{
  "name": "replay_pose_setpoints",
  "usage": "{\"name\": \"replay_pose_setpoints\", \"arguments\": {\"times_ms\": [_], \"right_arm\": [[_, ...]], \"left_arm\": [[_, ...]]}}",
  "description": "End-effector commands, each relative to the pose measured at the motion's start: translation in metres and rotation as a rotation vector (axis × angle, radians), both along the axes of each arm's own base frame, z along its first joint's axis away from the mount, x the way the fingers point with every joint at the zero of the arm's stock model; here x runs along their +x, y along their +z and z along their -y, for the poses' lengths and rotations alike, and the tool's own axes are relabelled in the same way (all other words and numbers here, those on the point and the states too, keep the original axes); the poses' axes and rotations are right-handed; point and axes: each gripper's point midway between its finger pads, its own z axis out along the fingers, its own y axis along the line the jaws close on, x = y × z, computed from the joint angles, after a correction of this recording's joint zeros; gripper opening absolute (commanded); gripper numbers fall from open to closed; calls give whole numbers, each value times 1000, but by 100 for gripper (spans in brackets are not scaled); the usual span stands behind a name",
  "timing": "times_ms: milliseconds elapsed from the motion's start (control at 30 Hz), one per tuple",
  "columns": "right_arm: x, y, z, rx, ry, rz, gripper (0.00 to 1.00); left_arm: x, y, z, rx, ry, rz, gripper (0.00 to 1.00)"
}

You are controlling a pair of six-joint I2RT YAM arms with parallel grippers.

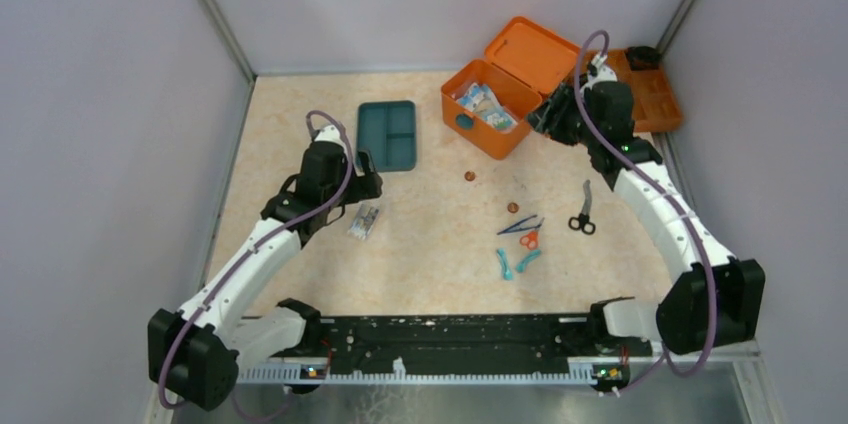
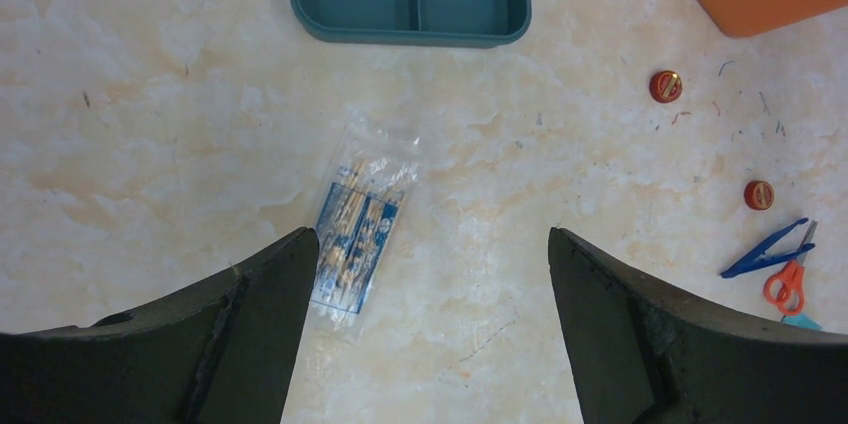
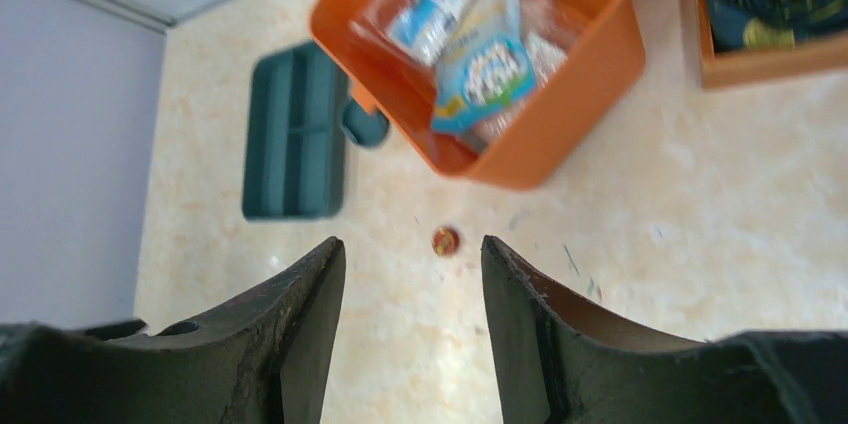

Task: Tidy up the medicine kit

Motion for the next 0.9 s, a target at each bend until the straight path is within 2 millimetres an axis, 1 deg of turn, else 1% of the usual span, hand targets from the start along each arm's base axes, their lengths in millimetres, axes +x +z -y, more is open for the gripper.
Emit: {"name": "replay_pose_setpoints", "arguments": {"times_ms": [0,100,200,367,467,533,600,767,867], "right_arm": [[-29,-13,6,-31,19,-15,53],[-49,-27,10,-59,32,-49,53],[-67,-39,14,-73,34,-78,54],[-88,-67,24,-130,31,-136,56],[-95,-86,34,-168,-5,-187,57],[-98,-94,39,-177,-33,-203,57],[-100,-98,46,-182,-75,-210,57],[-101,-103,59,-195,-164,-236,58],[-104,-105,61,-197,-182,-260,59]], "left_arm": [[15,24,6,-1,-5,32,91],[19,30,7,6,-6,36,91],[23,28,6,10,13,37,91],[25,17,4,25,32,3,91],[28,13,4,42,30,-4,90],[30,13,3,56,25,-2,91],[33,14,3,72,18,2,92],[37,4,0,115,17,-28,93],[37,-3,2,138,-5,-56,93]]}}
